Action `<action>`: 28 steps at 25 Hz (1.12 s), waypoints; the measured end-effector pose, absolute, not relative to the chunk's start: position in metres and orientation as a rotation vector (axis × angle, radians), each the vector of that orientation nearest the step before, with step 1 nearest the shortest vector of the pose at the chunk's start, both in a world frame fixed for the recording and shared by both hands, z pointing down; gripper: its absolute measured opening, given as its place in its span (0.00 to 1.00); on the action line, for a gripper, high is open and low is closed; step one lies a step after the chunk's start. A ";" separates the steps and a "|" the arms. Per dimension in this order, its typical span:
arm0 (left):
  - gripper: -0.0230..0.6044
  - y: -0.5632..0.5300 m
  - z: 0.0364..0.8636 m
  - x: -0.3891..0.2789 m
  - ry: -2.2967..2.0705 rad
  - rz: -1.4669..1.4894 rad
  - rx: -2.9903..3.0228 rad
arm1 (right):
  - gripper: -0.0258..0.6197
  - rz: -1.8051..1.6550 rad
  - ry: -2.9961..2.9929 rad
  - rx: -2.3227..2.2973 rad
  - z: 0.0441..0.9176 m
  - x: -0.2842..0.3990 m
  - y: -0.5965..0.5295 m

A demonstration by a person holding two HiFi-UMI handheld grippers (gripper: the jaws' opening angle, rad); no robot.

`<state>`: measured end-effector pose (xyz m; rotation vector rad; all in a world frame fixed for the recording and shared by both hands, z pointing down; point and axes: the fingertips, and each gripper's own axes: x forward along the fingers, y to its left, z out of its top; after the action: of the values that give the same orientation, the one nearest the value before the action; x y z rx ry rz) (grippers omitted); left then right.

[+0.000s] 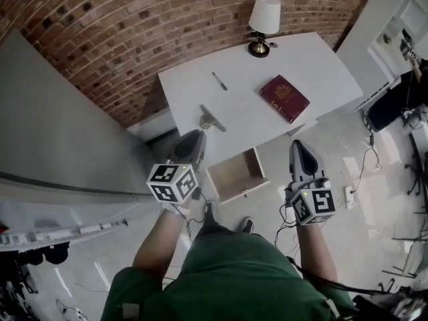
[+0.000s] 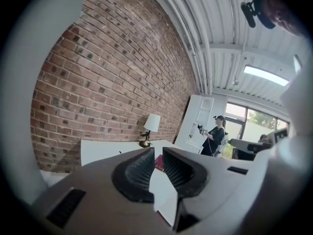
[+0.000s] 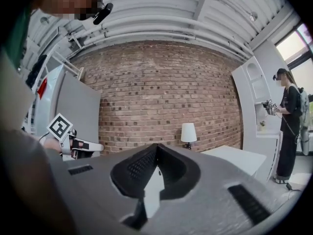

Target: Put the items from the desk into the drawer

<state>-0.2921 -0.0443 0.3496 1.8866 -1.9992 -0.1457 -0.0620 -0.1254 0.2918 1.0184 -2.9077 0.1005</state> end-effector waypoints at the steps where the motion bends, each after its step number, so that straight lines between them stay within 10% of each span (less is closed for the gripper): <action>1: 0.11 -0.051 0.357 -0.302 -1.980 -0.129 1.893 | 0.04 0.097 -2.892 1.045 0.292 -0.068 -0.127; 20: 0.12 -0.138 0.546 -0.389 -1.639 -0.007 1.673 | 0.04 0.087 -2.623 1.427 0.319 -0.077 -0.137; 28: 0.27 -0.152 0.620 -0.387 -1.435 -0.137 1.437 | 0.04 0.127 -2.537 1.482 0.333 -0.062 -0.138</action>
<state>-0.3866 -0.1524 0.6203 1.4372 -1.4348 -0.1373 -0.0617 -0.1384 0.3335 1.4817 -2.5374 0.1271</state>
